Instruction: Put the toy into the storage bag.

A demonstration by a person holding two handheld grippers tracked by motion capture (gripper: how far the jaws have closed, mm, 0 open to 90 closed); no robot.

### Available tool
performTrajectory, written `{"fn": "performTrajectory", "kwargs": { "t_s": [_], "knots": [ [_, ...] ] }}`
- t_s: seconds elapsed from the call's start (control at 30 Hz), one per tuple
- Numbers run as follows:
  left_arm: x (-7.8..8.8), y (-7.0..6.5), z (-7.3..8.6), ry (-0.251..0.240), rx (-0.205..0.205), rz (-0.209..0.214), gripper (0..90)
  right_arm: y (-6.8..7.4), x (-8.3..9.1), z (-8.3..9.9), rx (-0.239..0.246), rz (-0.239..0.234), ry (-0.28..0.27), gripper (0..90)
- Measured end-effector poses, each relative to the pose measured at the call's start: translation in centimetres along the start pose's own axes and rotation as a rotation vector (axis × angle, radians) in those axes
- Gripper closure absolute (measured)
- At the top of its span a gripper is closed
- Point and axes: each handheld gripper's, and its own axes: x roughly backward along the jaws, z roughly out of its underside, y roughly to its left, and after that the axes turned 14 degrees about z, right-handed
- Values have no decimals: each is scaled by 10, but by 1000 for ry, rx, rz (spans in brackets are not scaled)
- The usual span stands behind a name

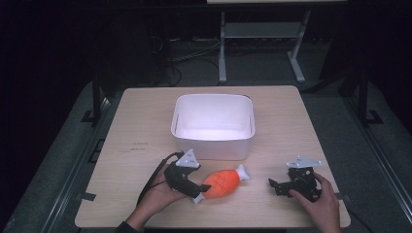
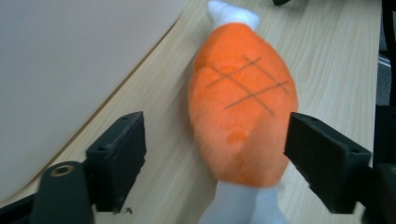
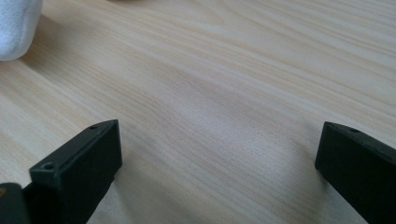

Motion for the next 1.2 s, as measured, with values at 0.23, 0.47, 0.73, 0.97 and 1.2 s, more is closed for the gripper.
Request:
{"fn": "performTrajectory", "kwargs": {
  "t_s": [0.23, 0.47, 0.73, 0.97, 1.2],
  "knots": [
    [-12, -5, -9, 2, -7, 27, 127, 0, 0, 0, 0, 0, 0, 0],
    [-23, -8, -16, 9, -14, 30, 127, 0, 0, 0, -1, 0, 1, 0],
    [-36, -8, -24, 19, -25, 26, 126, 0, 0, 0, 0, 0, 1, 0],
    [-47, -8, -27, 36, -31, 15, 126, 0, 0, 0, -1, 0, 1, 0],
    [-59, -6, -24, 66, -26, 15, 126, 0, 0, 0, 0, 0, 1, 0]
  ]
}}
